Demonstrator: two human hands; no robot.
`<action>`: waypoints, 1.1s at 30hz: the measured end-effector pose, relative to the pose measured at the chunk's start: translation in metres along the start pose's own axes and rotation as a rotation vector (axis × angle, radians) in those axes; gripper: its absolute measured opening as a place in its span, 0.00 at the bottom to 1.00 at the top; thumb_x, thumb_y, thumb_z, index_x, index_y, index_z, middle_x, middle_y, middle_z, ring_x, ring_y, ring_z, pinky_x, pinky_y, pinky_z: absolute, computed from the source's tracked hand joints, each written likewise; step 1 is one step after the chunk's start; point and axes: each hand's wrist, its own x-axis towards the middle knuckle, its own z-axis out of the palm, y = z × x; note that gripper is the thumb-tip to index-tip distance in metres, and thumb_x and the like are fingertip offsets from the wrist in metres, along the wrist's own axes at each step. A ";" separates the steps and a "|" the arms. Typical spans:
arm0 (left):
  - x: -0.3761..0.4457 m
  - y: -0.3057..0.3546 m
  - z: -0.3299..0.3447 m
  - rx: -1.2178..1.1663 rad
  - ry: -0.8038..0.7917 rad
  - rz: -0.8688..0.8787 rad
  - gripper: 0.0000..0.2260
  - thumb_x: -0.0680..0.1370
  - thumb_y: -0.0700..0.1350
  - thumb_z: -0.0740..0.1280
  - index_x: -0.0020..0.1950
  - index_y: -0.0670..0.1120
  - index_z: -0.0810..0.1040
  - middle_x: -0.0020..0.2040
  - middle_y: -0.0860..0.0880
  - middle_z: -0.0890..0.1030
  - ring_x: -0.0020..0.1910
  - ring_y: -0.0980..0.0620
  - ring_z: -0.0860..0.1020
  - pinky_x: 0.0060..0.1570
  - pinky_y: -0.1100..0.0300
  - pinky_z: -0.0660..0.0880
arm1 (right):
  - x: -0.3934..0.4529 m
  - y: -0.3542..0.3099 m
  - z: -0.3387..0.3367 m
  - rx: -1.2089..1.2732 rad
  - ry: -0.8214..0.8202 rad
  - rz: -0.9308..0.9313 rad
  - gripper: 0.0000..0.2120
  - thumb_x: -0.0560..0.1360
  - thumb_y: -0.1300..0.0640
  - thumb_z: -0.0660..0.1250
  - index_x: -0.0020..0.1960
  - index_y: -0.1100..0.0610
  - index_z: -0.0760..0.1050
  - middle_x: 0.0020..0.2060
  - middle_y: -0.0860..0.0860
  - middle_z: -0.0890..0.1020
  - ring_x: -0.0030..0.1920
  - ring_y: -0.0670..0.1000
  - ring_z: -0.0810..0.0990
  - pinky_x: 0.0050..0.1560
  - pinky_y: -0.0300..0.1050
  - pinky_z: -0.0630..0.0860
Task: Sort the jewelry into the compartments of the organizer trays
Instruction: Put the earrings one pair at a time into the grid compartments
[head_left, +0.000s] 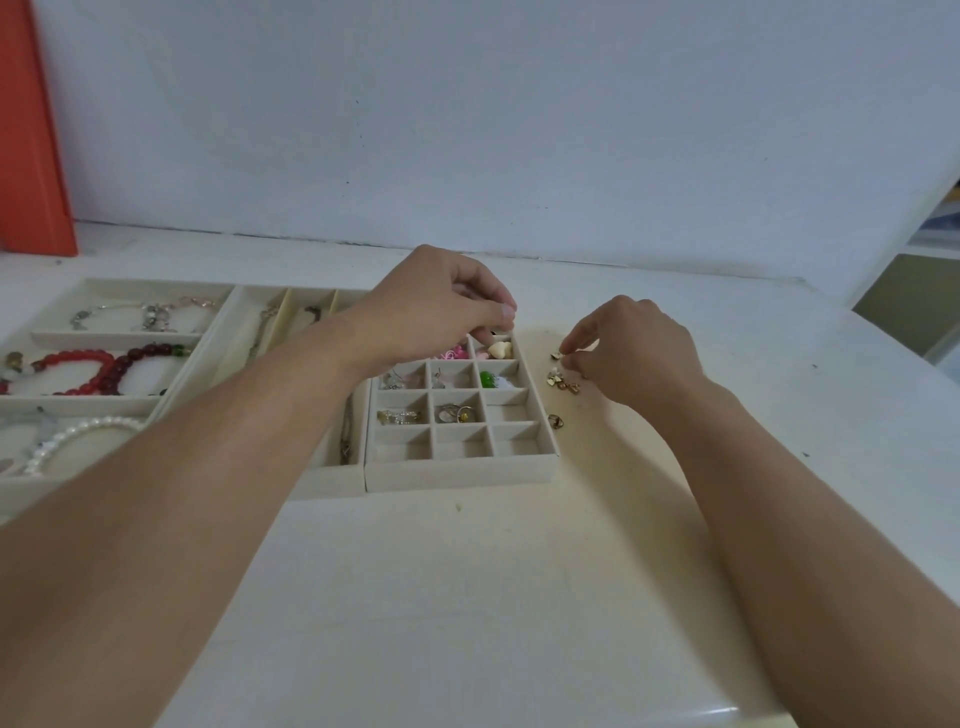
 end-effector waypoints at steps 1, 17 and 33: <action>0.000 0.000 0.000 -0.004 0.006 0.000 0.01 0.76 0.41 0.74 0.45 0.47 0.84 0.41 0.50 0.87 0.40 0.54 0.85 0.33 0.68 0.76 | -0.001 -0.002 0.001 -0.021 0.002 -0.004 0.04 0.74 0.51 0.73 0.48 0.43 0.84 0.48 0.44 0.85 0.52 0.49 0.79 0.44 0.44 0.68; 0.000 -0.001 -0.003 0.021 -0.002 -0.015 0.02 0.76 0.41 0.74 0.45 0.48 0.84 0.42 0.51 0.87 0.39 0.56 0.84 0.38 0.60 0.79 | 0.010 -0.004 0.012 -0.055 0.019 -0.045 0.09 0.80 0.57 0.65 0.47 0.47 0.82 0.45 0.47 0.84 0.57 0.54 0.76 0.55 0.48 0.67; 0.005 -0.003 -0.014 -0.019 0.162 0.020 0.04 0.75 0.43 0.76 0.47 0.45 0.85 0.37 0.52 0.86 0.35 0.58 0.83 0.39 0.68 0.78 | -0.041 -0.042 -0.023 -0.025 -0.282 -0.523 0.07 0.79 0.50 0.68 0.52 0.47 0.84 0.43 0.45 0.81 0.50 0.47 0.73 0.52 0.47 0.72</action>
